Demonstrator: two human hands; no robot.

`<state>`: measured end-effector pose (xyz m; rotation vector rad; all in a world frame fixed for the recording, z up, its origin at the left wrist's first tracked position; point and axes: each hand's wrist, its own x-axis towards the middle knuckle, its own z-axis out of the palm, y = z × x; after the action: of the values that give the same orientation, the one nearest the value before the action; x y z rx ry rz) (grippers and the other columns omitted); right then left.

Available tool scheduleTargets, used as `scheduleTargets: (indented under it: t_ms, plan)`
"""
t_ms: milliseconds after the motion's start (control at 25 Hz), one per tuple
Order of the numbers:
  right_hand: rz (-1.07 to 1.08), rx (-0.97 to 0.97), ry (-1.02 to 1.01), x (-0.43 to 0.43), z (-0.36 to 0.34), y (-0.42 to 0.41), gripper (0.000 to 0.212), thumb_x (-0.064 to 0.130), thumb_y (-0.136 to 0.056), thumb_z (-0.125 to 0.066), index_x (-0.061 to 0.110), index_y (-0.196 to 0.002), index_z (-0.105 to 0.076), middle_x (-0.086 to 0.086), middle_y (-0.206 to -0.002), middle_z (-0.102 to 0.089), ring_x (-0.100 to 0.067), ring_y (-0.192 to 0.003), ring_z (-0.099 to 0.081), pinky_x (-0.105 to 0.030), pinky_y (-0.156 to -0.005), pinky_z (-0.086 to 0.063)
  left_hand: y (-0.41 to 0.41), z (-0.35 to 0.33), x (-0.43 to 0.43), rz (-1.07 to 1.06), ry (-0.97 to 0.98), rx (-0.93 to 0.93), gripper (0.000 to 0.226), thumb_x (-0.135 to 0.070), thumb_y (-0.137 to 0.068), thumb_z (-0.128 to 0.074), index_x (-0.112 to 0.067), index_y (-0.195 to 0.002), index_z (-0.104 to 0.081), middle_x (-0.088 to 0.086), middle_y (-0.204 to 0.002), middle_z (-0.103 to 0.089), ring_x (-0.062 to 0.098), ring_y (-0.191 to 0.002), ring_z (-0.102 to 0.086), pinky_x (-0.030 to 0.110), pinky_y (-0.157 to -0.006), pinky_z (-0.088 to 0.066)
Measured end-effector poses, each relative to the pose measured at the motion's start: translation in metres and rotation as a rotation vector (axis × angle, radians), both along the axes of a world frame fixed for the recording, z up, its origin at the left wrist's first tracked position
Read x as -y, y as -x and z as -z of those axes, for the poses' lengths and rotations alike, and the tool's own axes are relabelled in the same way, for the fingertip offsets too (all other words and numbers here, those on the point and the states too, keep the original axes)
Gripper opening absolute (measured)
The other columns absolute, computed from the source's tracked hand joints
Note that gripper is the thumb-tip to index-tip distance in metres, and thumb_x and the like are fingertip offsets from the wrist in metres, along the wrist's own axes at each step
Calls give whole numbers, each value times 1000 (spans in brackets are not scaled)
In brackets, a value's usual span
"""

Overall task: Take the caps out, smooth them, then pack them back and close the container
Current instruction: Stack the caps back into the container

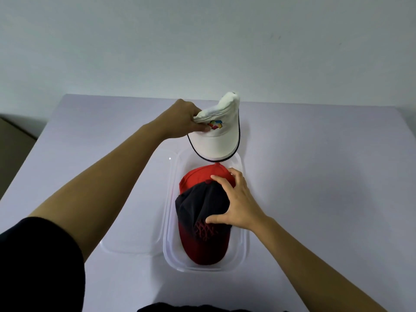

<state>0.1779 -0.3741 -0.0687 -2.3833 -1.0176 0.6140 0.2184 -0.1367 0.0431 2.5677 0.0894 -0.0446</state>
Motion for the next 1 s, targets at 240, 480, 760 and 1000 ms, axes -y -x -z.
scheduleTargets:
  t_ms: [240, 480, 760, 1000]
  plan:
    - [-23, 0, -28, 0, 1, 1, 104, 63, -56, -76, 40, -141, -21, 6, -146, 0, -23, -140, -10, -44, -115, -26, -5, 9, 11, 176, -127, -129, 27, -28, -81, -72, -1, -79, -70, -2, -49, -47, 7, -48, -37, 29, -56, -30]
    - [-70, 60, -68, 2, 5, 6, 102, 65, -59, -72, 37, -142, -20, 11, -143, 2, -23, -141, -10, -43, -115, -26, 4, 21, 18, 311, -154, -306, 22, -31, -82, -71, -10, -88, -74, -9, -49, -48, 7, -50, -40, 22, -51, -29]
    - [-95, 135, -177, 7, 12, 14, 97, 64, -62, -71, 39, -139, -17, 6, -142, -3, -25, -140, -16, -44, -114, -27, -5, 24, 20, 313, -178, -588, 19, -37, -79, -72, -18, -77, -68, -8, -63, -56, 10, -65, -50, 24, -58, -37]
    - [-34, -22, -256, 12, 9, 8, 104, 66, -61, -68, 36, -143, -13, 10, -146, -4, -15, -142, -9, -38, -115, -25, -4, 53, 27, 168, -61, -767, 28, -23, -81, -62, -16, -59, -46, -2, -66, -42, 15, -63, -36, 26, -57, -29]
